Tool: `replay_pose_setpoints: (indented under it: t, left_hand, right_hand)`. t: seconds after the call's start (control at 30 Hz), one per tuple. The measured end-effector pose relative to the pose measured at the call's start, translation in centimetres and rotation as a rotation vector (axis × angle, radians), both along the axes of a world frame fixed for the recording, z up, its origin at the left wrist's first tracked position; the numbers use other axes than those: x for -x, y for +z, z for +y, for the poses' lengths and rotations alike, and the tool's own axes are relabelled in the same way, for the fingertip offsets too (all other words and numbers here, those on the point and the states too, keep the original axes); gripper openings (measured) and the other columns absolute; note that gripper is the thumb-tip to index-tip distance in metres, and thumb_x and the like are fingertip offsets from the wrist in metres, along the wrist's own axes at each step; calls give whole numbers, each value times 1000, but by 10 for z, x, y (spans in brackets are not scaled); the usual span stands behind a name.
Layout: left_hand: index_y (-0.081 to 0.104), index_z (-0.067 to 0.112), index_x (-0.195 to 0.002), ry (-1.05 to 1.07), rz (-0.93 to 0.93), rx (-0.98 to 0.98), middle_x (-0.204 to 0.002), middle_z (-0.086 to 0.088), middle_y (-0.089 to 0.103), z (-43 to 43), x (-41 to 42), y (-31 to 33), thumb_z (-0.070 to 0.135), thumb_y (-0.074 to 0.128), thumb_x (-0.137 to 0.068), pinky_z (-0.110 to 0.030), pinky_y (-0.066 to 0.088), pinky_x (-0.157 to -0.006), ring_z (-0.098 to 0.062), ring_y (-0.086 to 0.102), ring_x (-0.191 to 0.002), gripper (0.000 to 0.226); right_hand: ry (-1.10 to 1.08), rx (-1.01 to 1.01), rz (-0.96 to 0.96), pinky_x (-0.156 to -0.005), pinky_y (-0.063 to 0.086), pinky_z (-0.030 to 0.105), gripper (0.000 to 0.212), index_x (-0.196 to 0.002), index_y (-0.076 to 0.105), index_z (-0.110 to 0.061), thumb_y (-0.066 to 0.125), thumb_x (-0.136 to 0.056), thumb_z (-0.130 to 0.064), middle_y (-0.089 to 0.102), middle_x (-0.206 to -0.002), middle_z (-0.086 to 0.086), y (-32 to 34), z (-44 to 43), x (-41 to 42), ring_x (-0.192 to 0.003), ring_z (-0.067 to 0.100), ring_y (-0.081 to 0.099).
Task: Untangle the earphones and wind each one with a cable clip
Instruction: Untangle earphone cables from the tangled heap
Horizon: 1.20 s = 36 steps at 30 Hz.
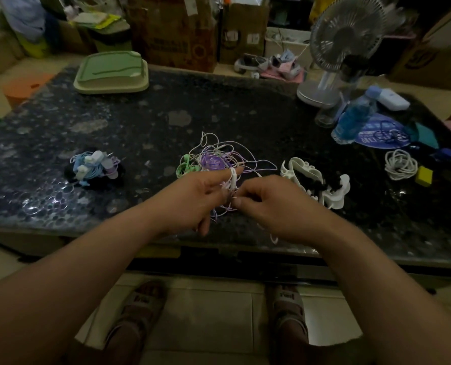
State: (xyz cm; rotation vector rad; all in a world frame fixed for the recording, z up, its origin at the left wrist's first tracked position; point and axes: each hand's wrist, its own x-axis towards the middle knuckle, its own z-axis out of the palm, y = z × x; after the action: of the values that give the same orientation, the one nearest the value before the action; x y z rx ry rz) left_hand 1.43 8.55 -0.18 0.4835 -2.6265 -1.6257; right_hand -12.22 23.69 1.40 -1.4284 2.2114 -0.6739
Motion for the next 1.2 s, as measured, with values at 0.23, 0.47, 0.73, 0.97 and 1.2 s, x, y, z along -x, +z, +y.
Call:
replay_pose_setpoints:
  t: [0.23, 0.47, 0.73, 0.97, 1.2]
  left_hand:
    - [57, 41, -123, -331, -203, 12, -83, 6, 75, 10, 0, 0, 24, 45, -112, -38, 55, -64, -18, 63, -51, 23]
    - [51, 42, -146, -317, -62, -428, -117, -7, 73, 13, 2, 14, 18, 45, -109, -26, 44, -60, -19, 55, -56, 45]
    - [56, 36, -146, -35, 115, -768, -111, -7, 72, 14, 9, 15, 21, 50, -102, -20, 46, -47, -13, 52, -48, 47]
    - [51, 28, -149, 26, 114, -723, -127, -18, 70, 8, 8, 23, 20, 28, -110, -24, 47, -51, -19, 53, -50, 46]
    - [51, 39, -145, -16, 170, -633, -131, -1, 72, 10, 8, 17, 20, 43, -108, -21, 46, -54, -12, 51, -49, 42]
  right_hand:
    - [-29, 110, -155, -58, 50, 18, 12, -86, 72, -20, 79, -91, -29, 71, -74, -7, 14, 12, 22, -64, -1, 61]
    - [-150, 283, -745, -75, 51, 37, 20, -89, 71, -12, 72, -85, -32, 69, -77, 6, -4, 17, 48, -67, 15, 61]
    - [-211, 268, -746, -50, 34, 21, 26, -108, 67, -2, 55, -108, -25, 52, -57, -10, -34, -4, 14, -49, 3, 40]
    - [-110, 276, -408, -80, 51, 32, 27, -99, 72, -26, 51, -109, -39, 74, -93, -6, -30, -12, -9, -85, 7, 66]
    - [-173, 233, -385, -82, 57, 39, 28, -91, 73, -21, 51, -108, -27, 76, -89, -1, -27, -13, -18, -88, 14, 71]
